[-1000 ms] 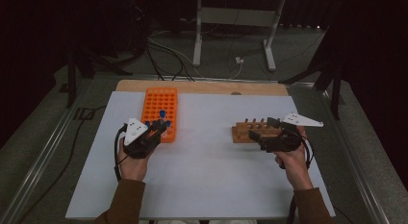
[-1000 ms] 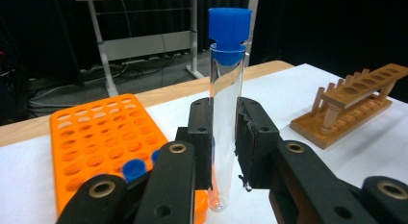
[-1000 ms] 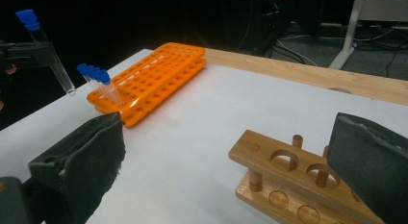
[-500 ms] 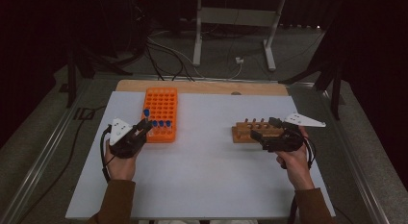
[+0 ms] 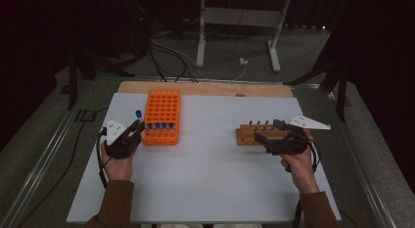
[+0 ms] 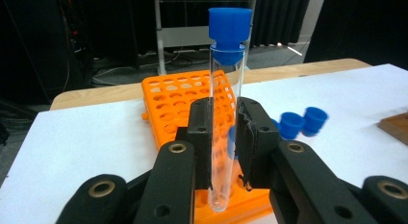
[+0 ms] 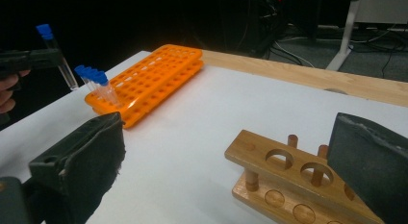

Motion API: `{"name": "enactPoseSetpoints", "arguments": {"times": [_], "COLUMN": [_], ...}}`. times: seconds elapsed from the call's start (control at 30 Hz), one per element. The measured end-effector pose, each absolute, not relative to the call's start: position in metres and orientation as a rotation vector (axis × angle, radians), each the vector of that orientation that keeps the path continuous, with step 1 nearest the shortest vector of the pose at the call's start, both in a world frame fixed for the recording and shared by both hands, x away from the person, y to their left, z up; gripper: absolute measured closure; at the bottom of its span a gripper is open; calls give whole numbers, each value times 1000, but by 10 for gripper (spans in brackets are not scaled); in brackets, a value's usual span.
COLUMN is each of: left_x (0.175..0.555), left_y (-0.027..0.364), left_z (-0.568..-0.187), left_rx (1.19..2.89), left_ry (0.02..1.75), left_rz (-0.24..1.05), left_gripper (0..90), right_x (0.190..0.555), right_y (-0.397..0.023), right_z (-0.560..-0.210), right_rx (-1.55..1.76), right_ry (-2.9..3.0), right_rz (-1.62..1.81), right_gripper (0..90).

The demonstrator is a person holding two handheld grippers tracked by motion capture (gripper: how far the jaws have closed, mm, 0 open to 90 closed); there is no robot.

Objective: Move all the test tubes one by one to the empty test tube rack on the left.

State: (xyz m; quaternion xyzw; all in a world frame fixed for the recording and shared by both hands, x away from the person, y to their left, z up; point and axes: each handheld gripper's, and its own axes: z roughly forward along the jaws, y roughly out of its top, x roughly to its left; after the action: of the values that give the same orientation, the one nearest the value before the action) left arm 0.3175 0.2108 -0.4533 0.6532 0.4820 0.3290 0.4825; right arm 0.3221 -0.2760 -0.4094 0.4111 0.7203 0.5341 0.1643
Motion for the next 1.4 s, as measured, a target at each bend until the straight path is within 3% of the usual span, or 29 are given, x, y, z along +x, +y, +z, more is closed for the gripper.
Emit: {"name": "enactPoseSetpoints", "arguments": {"times": [0.33,0.77,0.8,0.87,1.1,1.4], "left_x": [336,334,333,331,305,259], "left_y": [210,213,214,218,241,247], "left_z": [-479,-504,-504,-503,-481,-457], "left_rx": [1609,1740,1733,1709,1617,1568], "left_ry": [1233,1280,1290,1311,1261,1147], "left_rz": [800,717,702,693,647,727], "left_gripper": [782,781,759,611,401,86], "right_x": [322,315,314,311,296,279], "right_y": [-278,-273,-273,-272,-274,-281], "right_z": [-410,-421,-423,-425,-436,-453], "right_rx": [1170,1150,1146,1143,1098,1085], "right_ry": [2048,2084,2086,2086,2041,1961], "right_rz": [1533,1502,1493,1478,1482,1509], "right_gripper": [0,0,0,0,0,0]}}
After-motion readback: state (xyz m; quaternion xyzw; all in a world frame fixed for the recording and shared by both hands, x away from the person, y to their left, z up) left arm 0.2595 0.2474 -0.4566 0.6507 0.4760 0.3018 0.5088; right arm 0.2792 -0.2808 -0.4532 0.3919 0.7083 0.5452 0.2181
